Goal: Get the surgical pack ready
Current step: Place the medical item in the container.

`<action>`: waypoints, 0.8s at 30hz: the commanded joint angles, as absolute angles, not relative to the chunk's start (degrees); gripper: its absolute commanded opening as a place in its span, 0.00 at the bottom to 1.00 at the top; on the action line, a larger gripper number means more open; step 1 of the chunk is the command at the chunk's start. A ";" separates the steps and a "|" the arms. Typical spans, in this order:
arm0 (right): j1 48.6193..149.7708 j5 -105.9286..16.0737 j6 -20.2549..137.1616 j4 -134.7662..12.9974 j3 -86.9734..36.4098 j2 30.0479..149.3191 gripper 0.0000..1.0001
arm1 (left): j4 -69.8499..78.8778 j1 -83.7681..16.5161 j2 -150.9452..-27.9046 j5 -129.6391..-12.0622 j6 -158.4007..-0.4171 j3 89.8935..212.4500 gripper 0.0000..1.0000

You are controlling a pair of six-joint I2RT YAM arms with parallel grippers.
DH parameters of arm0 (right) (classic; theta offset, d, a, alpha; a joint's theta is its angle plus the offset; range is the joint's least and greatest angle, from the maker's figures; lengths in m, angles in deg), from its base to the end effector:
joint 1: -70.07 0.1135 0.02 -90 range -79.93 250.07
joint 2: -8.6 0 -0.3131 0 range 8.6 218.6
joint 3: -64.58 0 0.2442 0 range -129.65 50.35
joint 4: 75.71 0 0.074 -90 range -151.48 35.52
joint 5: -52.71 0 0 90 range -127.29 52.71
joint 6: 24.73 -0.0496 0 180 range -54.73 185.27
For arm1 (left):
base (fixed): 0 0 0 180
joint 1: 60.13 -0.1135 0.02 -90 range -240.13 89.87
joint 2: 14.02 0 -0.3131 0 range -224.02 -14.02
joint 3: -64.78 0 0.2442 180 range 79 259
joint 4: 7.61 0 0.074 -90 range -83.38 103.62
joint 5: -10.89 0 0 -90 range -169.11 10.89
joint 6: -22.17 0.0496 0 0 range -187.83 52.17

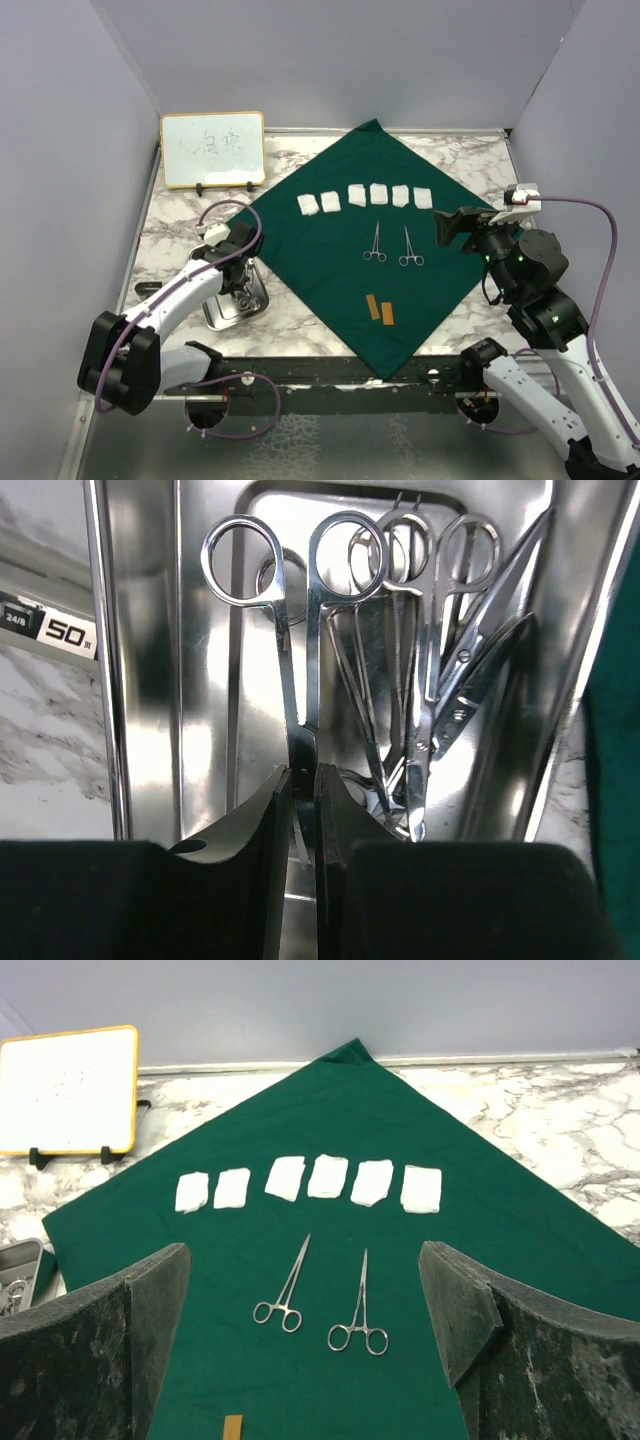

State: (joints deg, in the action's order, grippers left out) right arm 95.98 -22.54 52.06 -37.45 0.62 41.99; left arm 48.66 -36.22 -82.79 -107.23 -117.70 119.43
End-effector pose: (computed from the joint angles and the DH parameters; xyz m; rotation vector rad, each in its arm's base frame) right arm 0.0862 0.0278 0.3937 0.0031 1.7090 0.2898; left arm 0.1767 -0.0528 0.2349 -0.6852 2.4778 0.2480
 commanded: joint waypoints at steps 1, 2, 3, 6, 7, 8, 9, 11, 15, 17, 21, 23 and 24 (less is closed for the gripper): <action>96.26 -22.13 52.15 -37.93 1.09 41.58 0.99 | 46.41 -37.26 -83.01 -105.80 -118.89 117.42 0.00; 96.26 -22.10 52.15 -37.85 1.05 41.66 0.99 | 45.87 -37.34 -83.32 -105.23 -118.49 117.07 0.00; 96.26 -22.13 52.06 -37.84 1.05 41.67 0.99 | 45.37 -37.50 -83.56 -104.79 -117.99 116.86 0.00; 96.26 -22.17 52.25 -38.00 1.13 41.50 0.99 | 44.81 -37.71 -84.22 -103.34 -116.45 116.88 0.19; 96.26 -22.16 52.21 -37.96 1.11 41.54 0.99 | 44.71 -37.71 -84.15 -103.10 -116.43 116.85 0.33; 96.26 -22.17 52.20 -38.01 1.10 41.56 0.99 | 44.77 -37.71 -84.16 -102.98 -116.48 116.95 0.42; 96.26 -22.19 52.25 -38.11 1.13 41.56 0.99 | 44.76 -37.78 -84.16 -102.86 -116.38 117.18 0.46; 96.26 -22.27 52.24 -38.11 1.06 41.64 0.99 | 45.29 -37.93 -83.96 -102.88 -115.79 118.35 0.50; 96.26 -22.45 52.28 -38.09 1.03 41.64 0.99 | 45.69 -38.15 -82.57 -103.93 -111.13 125.20 0.51; 96.26 -22.59 52.34 -38.23 1.06 41.56 0.99 | 43.52 -38.13 -81.13 -102.45 -108.60 128.43 0.51; 96.26 -22.33 52.34 -38.19 1.13 41.55 0.99 | 35.77 -37.79 -80.70 -95.64 -107.26 131.99 0.53; 96.26 -22.30 52.27 -38.23 1.13 41.64 0.99 | 32.96 -36.34 -83.25 -92.45 -108.23 133.85 0.54; 96.26 -22.26 52.14 -38.25 1.17 41.71 0.99 | 31.73 -34.83 -85.02 -91.71 -108.60 134.89 0.54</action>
State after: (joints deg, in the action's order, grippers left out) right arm 95.98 -22.54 52.06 -37.45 0.70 41.97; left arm 39.28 -37.67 -81.52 -99.23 -109.61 131.67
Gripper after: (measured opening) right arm 0.994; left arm 0.535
